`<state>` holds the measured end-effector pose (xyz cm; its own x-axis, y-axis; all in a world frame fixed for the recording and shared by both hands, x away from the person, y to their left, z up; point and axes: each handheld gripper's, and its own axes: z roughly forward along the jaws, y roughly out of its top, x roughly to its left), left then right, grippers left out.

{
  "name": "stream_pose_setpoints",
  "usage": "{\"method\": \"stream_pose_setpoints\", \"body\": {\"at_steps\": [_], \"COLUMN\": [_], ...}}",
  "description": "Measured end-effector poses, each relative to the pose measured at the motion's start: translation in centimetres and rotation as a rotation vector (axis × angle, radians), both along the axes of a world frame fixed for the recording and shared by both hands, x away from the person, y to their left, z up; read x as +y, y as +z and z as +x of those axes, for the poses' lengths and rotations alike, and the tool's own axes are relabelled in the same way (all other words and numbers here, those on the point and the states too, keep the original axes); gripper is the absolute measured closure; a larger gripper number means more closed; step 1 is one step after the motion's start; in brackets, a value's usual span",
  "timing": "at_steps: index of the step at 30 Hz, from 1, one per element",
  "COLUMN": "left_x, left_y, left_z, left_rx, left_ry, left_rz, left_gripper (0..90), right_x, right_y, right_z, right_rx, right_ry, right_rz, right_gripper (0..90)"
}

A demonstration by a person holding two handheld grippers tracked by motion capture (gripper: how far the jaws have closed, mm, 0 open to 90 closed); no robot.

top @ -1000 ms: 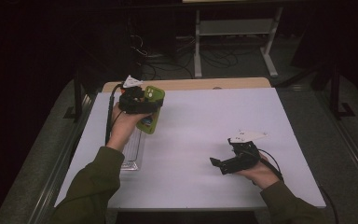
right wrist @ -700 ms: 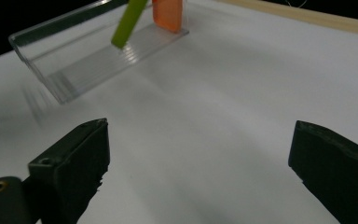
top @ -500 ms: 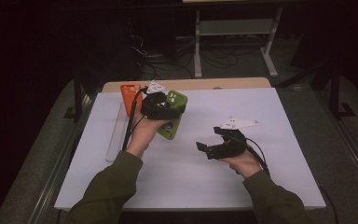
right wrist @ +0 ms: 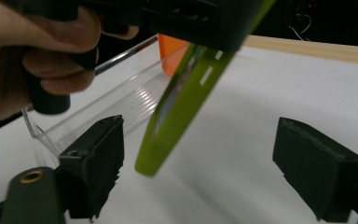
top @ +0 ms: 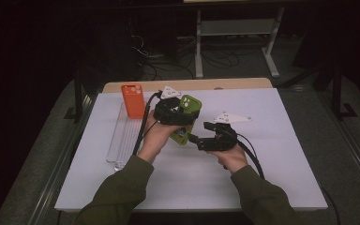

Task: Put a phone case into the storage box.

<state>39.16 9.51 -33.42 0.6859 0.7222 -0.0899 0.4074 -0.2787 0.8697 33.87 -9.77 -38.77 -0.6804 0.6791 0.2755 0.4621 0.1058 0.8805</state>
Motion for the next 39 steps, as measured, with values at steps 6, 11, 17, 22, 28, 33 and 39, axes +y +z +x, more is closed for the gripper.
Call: {"method": "stream_pose_setpoints", "body": {"at_steps": [6, 11, 17, 22, 28, 33, 39], "left_x": [-0.6, -0.9, -1.1, -1.3, -1.2, -0.8, -0.5], "left_y": [-0.1, -0.2, -0.3, -0.4, -0.5, -0.3, -0.3], "left_z": [-0.4, -0.6, -0.7, -0.8, -0.9, -1.1, -1.5], "left_rx": [0.005, 0.006, 0.011, 0.013, 0.021, 0.03, 0.005], "left_ry": [-0.018, -0.025, -0.027, -0.026, -0.034, -0.05, -0.071], "left_rz": [-0.006, -0.016, -0.025, -0.027, -0.033, -0.057, -0.053], "left_gripper": [16.3, 16.3, 16.3, 16.3, 16.2, 16.2, 14.0], "right_x": [1.1, 1.6, 1.8, 1.6, 1.5, 1.2, 1.0], "right_y": [-0.7, -1.1, -1.3, -1.2, -1.3, -1.4, -1.3], "right_z": [0.5, 0.8, 0.9, 0.9, 0.9, 1.1, 1.1], "right_rx": [-0.002, -0.001, 0.0, 0.0, 0.01, 0.019, 0.021], "right_ry": [-0.013, -0.011, -0.012, -0.014, -0.014, -0.03, -0.022], "right_rz": [0.027, 0.049, 0.052, 0.056, 0.049, 0.04, 0.016], "right_gripper": [27.0, 37.0, 52.4, 65.4, 73.8, 80.1, 81.9]}}
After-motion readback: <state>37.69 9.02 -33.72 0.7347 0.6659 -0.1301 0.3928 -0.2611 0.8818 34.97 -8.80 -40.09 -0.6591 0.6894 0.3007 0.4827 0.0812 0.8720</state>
